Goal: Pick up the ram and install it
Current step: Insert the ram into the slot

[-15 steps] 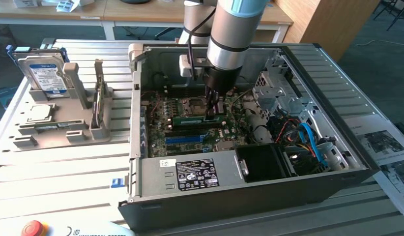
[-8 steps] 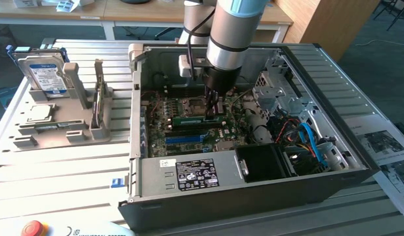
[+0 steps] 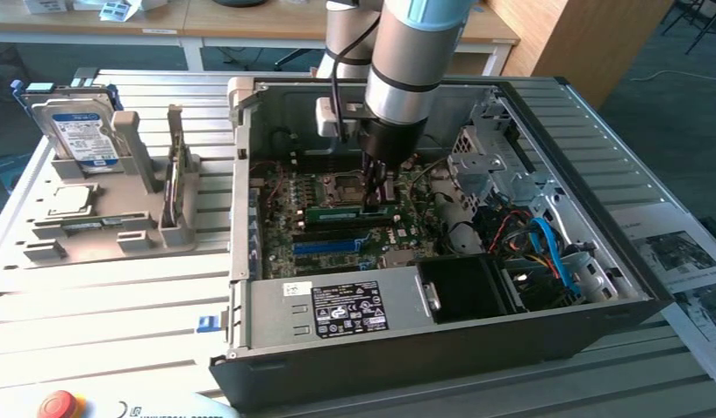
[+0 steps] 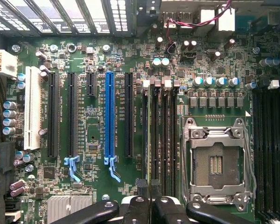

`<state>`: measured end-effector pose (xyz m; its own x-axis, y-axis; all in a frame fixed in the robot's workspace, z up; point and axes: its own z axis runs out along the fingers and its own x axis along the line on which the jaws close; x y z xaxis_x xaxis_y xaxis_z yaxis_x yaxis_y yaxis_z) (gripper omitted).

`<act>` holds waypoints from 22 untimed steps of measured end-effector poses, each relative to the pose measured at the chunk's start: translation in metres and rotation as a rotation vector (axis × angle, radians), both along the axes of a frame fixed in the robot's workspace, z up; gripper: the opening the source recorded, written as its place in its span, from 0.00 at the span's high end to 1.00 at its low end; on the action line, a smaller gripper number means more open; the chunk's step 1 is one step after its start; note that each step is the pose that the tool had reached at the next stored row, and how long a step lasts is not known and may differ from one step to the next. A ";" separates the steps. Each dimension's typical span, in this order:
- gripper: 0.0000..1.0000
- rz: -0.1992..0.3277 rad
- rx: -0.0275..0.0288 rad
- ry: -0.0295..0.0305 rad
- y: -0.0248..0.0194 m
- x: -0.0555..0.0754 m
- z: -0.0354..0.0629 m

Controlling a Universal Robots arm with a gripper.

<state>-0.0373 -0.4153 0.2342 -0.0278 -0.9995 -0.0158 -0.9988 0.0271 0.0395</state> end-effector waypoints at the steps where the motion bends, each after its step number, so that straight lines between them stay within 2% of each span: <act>1: 0.88 0.001 0.0000 0.0000 0.0000 0.000 0.0000; 22: 0.88 0.002 -0.0002 0.0001 -0.0001 0.001 -0.0022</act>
<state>-0.0366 -0.4154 0.2319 -0.0263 -0.9995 -0.0157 -0.9989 0.0256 0.0396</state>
